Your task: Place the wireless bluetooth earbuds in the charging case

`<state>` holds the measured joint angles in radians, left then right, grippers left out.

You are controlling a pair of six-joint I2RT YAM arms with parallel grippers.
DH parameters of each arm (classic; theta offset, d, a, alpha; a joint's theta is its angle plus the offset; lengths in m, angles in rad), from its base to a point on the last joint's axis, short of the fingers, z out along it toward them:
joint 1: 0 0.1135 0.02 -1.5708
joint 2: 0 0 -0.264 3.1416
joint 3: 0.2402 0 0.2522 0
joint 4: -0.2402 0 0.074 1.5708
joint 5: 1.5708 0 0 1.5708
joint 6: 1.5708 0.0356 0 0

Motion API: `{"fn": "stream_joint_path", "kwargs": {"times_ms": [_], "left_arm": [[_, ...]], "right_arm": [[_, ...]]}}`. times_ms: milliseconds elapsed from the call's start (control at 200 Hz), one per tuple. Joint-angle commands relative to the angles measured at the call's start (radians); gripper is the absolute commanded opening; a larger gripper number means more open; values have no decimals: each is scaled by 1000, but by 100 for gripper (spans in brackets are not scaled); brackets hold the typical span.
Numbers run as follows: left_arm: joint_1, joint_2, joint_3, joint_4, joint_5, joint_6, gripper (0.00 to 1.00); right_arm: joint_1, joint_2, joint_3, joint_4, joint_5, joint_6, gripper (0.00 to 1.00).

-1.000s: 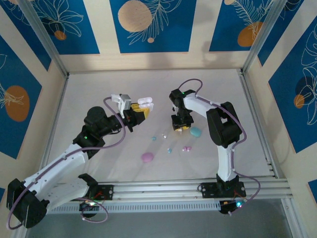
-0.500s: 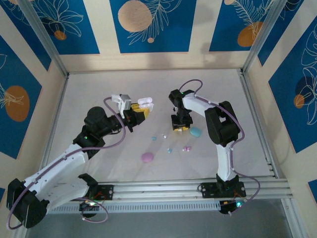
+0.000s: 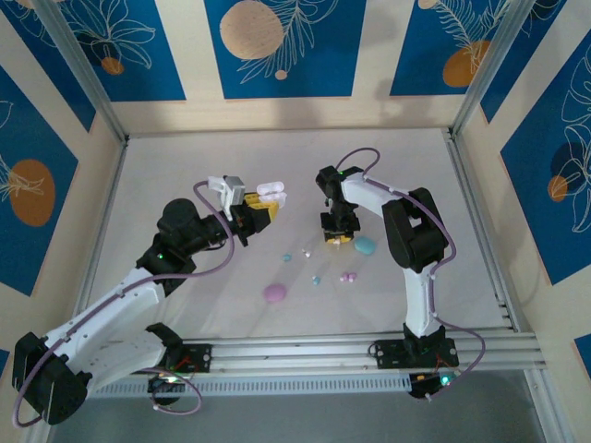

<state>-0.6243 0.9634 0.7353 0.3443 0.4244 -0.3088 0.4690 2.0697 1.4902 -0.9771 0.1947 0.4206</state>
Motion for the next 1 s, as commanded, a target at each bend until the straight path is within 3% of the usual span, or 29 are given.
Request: {"fn": "stream_joint_path", "kwargs": {"times_ms": [0,360,855,995], "left_arm": [[-1,-2,-7,42,-4,-16,11],[-1,34,0,35,-1,-30,11],[-27,199,5,186,-36,-46,11],[-44,236,22,224,-45,-33,10]], "right_arm": [[0,34,14,20,-16,14,31],[7,-63,1,24,7,0,26],[64,-508,123,28,182,-128,26],[140,-607,139,115,188,-247,27]]}}
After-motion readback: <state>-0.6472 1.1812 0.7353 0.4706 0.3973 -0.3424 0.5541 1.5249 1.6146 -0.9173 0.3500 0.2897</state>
